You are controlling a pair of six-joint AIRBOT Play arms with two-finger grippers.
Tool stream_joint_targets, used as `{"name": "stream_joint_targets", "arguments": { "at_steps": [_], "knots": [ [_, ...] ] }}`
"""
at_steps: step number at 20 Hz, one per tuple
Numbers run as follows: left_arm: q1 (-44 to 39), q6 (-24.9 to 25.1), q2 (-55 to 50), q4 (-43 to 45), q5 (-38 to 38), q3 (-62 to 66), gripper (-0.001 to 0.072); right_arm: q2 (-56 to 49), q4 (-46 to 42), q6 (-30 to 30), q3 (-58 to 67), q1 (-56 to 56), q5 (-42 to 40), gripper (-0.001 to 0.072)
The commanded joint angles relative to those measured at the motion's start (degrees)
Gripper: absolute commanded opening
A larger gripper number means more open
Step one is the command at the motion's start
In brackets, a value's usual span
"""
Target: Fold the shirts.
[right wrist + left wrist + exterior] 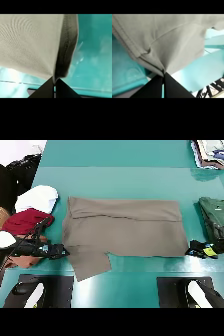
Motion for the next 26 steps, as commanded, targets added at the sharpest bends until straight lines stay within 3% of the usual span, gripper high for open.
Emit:
{"name": "stream_joint_targets", "arguments": {
  "at_steps": [1, 5, 10, 16, 20, 21, 22, 23, 26],
  "knots": [
    [0.02, -4.98, 4.26, 0.52, -1.07, 3.98, 0.0021, 7.21, -1.44, 2.43, 3.3, 0.52, 1.07, 0.0014],
    [0.02, -1.84, -6.29, 0.35, 11.17, 14.27, 0.0021, 0.98, -1.49, 3.67, 13.4, 5.66, -3.72, 0.0014],
    [0.02, 1.31, -30.34, 0.11, 20.2, 27.67, 0.0022, -17.31, -1.33, 5.62, 26.4, 12.04, -10.29, 0.0014],
    [0.02, 3.74, -50.42, -3.37, 22.43, 42.03, 0.0023, -36.24, -0.94, 7.56, 41.42, 15.91, -11.85, 0.0015],
    [0.02, 3.63, -53.18, -3.37, 27.15, 45.46, 0.0028, -44.81, 8.0, 7.52, 50.9, 14.58, -12.2, 0.0018],
    [0.02, 3.63, -53.16, -3.39, 27.41, 45.94, 0.0196, -46.45, 10.8, 7.34, 52.87, 13.9, -12.17, 0.0083],
    [0.02, 3.61, -53.13, -3.37, 27.1, 46.56, 0.0487, -47.95, 13.09, 7.21, 54.82, 13.05, -12.04, 0.0368],
    [0.02, 3.61, -53.11, -3.78, 26.21, 47.1, 0.0548, -48.98, 14.62, 7.1, 56.35, 12.22, -11.3, 0.0474],
    [0.02, 3.67, -53.0, -4.66, 19.61, 49.27, 0.0549, -49.83, 15.13, 3.13, 57.57, 9.22, -6.91, 0.0474]
  ]
}}
